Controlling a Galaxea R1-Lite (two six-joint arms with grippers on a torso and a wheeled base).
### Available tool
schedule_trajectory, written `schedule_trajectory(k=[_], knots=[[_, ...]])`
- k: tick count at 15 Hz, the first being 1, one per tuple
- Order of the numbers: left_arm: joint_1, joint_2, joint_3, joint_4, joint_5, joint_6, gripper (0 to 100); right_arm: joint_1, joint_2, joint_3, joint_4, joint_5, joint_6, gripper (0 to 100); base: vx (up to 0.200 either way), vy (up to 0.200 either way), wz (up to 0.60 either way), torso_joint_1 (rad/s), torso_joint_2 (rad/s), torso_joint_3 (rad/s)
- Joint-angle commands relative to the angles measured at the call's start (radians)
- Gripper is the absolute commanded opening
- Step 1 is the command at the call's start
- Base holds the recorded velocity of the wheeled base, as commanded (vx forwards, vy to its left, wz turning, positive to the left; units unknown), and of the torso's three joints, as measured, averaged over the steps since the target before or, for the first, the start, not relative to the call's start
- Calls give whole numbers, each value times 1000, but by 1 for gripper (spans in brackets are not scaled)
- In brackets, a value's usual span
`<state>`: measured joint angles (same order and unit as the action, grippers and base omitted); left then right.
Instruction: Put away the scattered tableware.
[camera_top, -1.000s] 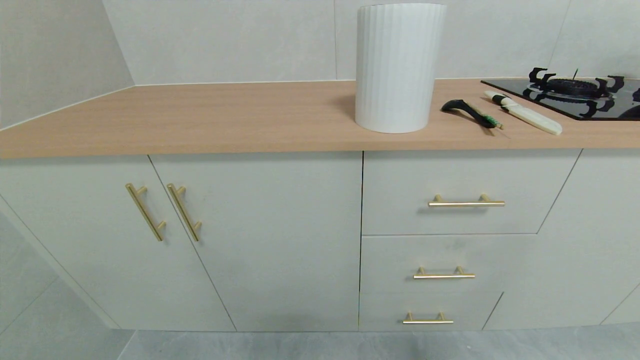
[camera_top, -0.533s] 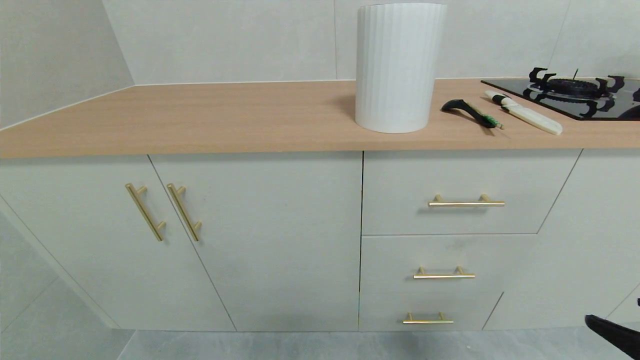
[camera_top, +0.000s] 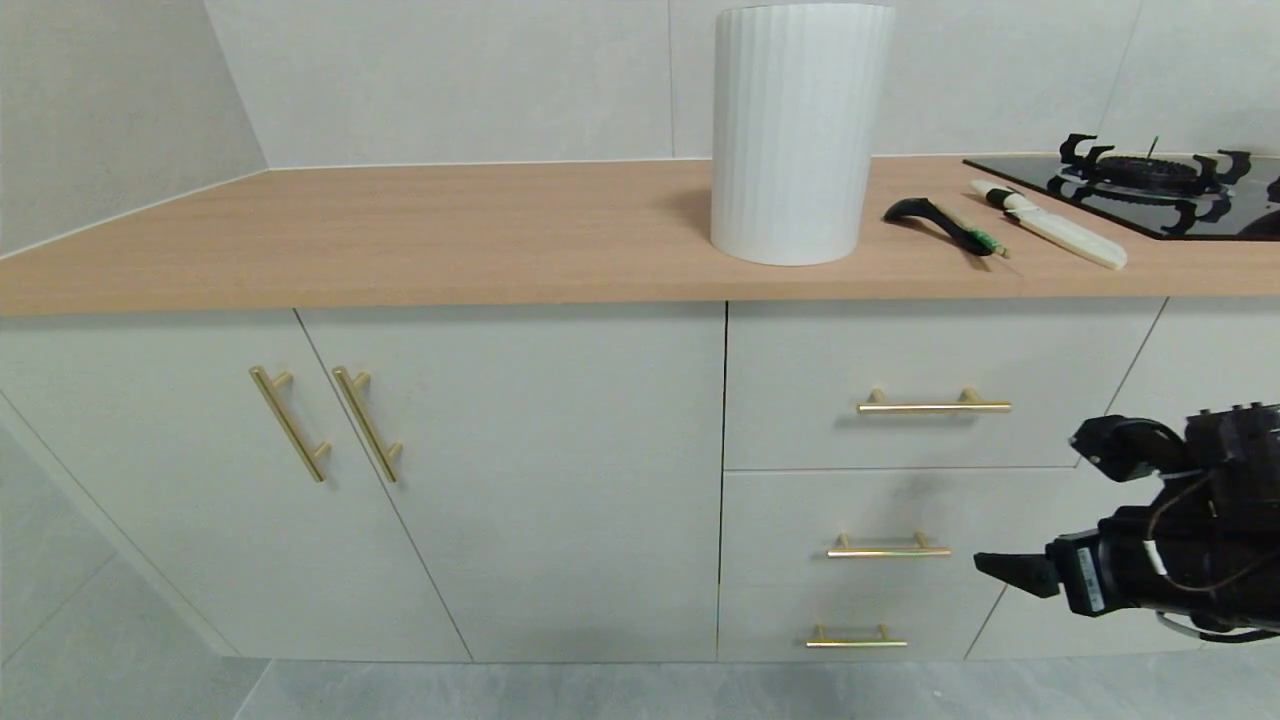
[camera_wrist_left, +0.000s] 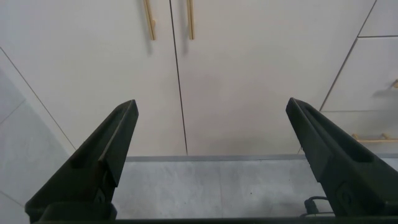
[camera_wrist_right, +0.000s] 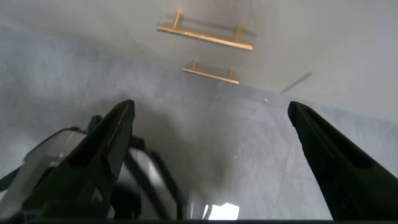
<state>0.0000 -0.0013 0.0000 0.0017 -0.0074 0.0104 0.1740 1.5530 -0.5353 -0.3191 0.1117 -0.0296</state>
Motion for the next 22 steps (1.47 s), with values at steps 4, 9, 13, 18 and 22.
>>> schedule_trajectory(k=[4, 9, 13, 18, 22], knots=[[0, 1, 0, 0, 0, -1, 100, 47, 366, 14, -227, -116, 23, 100, 0, 0, 0, 0, 0, 0], [0, 1, 0, 0, 0, 0, 100, 62, 569, 66, -569, -170, 79, 100, 0, 0, 0, 0, 0, 0], [0, 1, 0, 0, 0, -1, 100, 71, 725, 74, -891, -260, 114, 100, 0, 0, 0, 0, 0, 0], [0, 1, 0, 0, 0, -1, 100, 73, 760, 20, -911, -297, 169, 100, 0, 0, 0, 0, 0, 0], [0, 1, 0, 0, 0, 0, 100, 71, 768, -9, -920, -314, 203, 100, 0, 0, 0, 0, 0, 0]])
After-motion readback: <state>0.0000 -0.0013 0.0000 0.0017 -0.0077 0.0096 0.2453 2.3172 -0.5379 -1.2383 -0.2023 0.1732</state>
